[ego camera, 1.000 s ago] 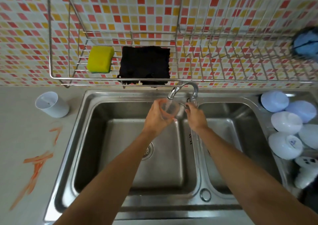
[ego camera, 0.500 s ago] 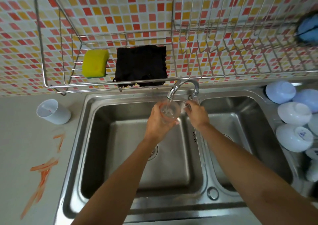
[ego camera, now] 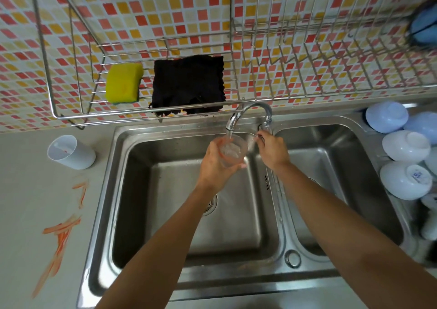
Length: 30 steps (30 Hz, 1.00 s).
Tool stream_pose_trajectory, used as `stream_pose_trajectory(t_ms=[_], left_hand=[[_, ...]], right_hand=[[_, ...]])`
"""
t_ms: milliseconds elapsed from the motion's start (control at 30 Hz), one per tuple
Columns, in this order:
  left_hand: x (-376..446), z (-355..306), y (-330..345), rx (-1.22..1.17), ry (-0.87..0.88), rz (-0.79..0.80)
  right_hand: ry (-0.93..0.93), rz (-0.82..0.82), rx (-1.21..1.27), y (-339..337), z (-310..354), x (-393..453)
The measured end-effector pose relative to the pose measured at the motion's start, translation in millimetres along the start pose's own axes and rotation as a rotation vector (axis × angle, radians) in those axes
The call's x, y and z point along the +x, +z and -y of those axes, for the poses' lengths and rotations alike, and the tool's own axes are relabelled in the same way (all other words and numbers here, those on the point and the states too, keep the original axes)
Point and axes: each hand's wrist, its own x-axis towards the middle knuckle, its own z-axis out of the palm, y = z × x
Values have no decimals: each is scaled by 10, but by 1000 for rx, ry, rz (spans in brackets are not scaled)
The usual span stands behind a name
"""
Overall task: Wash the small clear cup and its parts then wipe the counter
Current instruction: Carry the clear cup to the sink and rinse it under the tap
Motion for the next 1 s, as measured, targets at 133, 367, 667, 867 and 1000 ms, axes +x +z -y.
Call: stream_pose_trajectory(t_ms=[133,367,667,867,1000], left_hand=[[-37,48,-11,58,7,42],[-58,83,-17,39,-19,30],[-36,79,5,-40,-45,-84],[-32,139,53,-22,-46,-77],[-2,155,78,57,7,32]], right_hand=[[5,-6,-13,16,-6,4],[63,-17,-4,20,-73,8],[169,-119,132,-7,-168,-19],[132,-76,4,414,-424,-702],[32,59,-327,694,-637,-1247]])
